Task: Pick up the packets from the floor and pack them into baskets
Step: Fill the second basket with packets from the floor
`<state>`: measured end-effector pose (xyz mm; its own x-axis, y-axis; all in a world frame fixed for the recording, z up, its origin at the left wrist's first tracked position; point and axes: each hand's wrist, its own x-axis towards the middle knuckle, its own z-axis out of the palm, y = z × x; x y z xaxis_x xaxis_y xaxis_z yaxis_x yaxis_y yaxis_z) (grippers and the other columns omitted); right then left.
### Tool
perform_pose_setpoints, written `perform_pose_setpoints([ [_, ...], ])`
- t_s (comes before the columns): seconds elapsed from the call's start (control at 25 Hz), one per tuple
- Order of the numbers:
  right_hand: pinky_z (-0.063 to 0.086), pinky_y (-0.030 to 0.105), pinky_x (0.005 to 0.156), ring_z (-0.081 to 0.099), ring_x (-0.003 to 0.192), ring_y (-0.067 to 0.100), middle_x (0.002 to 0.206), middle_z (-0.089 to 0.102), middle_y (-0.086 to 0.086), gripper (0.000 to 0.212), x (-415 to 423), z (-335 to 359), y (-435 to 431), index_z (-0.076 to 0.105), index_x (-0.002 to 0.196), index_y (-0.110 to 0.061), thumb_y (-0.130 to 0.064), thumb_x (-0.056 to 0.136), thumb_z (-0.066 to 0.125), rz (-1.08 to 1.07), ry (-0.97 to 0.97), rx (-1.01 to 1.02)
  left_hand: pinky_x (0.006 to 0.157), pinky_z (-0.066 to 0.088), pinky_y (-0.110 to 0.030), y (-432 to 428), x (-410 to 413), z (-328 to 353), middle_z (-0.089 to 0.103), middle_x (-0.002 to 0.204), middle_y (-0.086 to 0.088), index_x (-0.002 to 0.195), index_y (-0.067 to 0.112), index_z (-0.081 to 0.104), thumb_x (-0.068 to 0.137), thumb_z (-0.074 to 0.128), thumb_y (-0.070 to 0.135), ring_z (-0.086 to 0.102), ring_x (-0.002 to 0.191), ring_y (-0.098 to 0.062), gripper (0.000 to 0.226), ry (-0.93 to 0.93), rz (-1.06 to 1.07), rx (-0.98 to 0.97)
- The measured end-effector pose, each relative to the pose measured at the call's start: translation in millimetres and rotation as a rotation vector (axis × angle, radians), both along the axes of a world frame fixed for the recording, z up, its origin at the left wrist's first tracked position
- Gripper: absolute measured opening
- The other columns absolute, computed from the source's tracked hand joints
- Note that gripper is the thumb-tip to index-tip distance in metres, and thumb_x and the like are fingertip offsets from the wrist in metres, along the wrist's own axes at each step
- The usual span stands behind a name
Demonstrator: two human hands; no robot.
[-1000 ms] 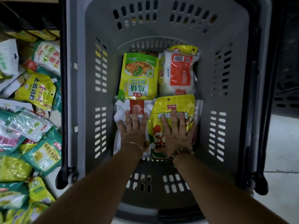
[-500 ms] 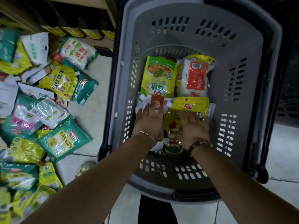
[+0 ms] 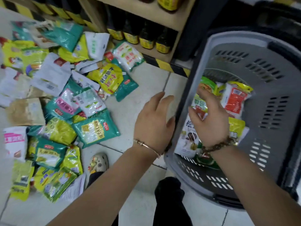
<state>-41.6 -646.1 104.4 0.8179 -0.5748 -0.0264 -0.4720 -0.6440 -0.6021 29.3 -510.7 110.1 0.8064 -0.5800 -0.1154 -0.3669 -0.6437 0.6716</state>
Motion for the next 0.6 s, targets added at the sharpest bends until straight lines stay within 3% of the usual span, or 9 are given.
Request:
perform_pose_setpoints([
  [0.16,0.045,0.034,0.084,0.058,0.107,0.034,0.119,0.061,0.016,0.047,51.1,6.4,70.9,0.054,0.127,-0.006,-0.016,0.082,0.061,0.152,0.022,0.041,0.091,0.047,-0.041,88.7,25.4,-3.8,0.054,0.129,-0.013,0.125,0.01,0.055,0.075,0.064,0.015,0.055,0.115,-0.034,0.051,0.046,0.16,0.08],
  [0.28,0.046,0.04,0.088,0.056,0.11,0.035,0.124,0.058,0.016,0.049,85.9,-8.2,128.3,0.051,0.132,-0.008,-0.011,0.084,0.063,0.32,0.194,0.073,0.095,0.044,-0.039,159.7,42.0,-18.6,0.054,0.129,-0.012,0.125,0.009,0.055,0.077,0.066,0.013,0.053,0.117,-0.033,0.049,0.111,0.319,0.142],
  [0.6,0.041,0.035,0.098,0.047,0.124,0.024,0.137,0.049,0.004,0.048,148.1,-69.4,281.5,0.042,0.138,-0.018,-0.019,0.091,0.053,0.623,0.523,0.082,0.088,0.044,-0.037,330.6,62.1,-72.2,0.049,0.132,-0.006,0.131,0.015,0.05,0.082,0.065,0.013,0.051,0.115,-0.028,0.051,0.318,0.627,0.281],
])
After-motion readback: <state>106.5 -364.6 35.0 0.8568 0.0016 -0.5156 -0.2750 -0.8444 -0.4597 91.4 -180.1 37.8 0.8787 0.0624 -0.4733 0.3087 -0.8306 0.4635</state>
